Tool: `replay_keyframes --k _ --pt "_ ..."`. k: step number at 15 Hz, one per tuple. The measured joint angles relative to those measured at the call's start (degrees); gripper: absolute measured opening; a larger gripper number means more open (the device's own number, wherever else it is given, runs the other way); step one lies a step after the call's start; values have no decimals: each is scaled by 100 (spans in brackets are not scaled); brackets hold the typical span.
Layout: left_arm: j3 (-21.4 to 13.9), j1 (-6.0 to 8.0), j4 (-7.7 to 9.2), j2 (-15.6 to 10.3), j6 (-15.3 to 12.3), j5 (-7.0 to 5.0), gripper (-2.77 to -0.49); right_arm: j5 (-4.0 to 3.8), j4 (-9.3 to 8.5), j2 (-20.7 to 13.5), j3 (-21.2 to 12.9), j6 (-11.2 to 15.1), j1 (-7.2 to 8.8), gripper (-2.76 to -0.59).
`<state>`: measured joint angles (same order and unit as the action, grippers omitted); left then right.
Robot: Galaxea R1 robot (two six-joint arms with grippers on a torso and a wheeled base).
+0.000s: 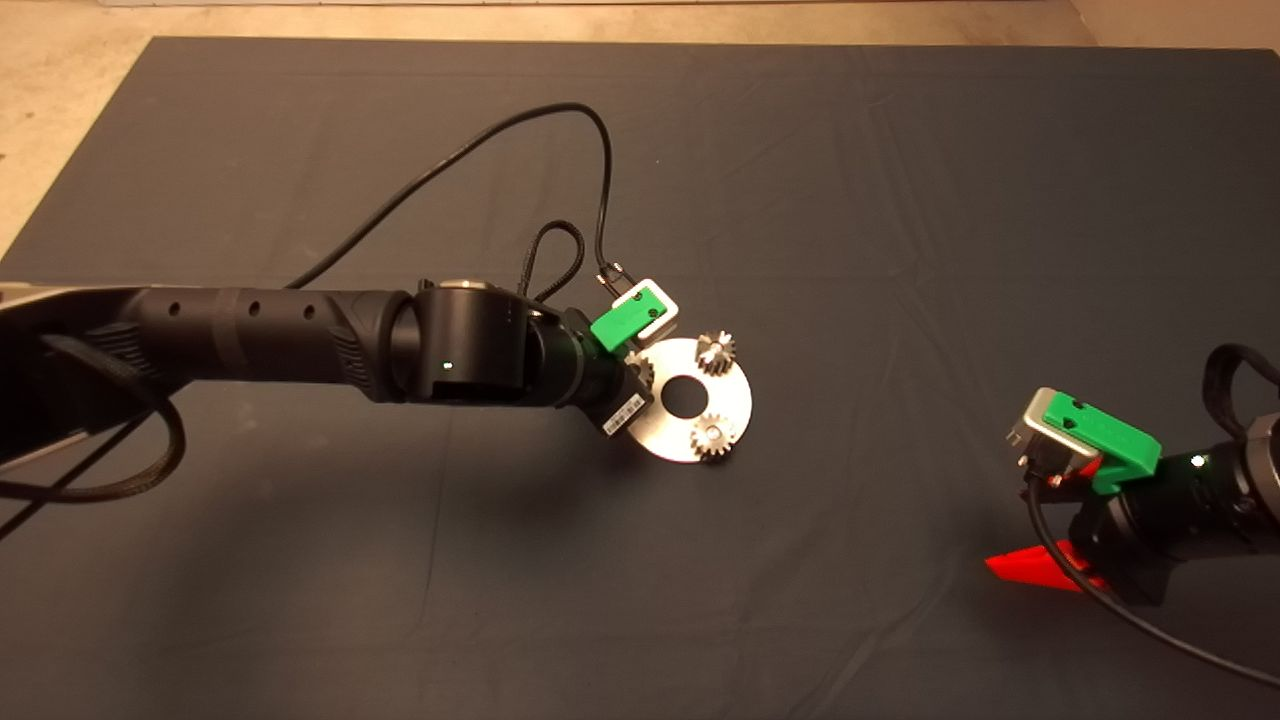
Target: Install three planetary gears onto the carrier pins
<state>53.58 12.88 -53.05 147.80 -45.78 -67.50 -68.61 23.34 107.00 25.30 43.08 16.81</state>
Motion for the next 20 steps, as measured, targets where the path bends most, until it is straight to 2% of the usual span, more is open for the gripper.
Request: replay_keyframes --k 20 --pt "-33 -4 2 46 -39 2 -266 -2 0 -2 0 0 0 -129"
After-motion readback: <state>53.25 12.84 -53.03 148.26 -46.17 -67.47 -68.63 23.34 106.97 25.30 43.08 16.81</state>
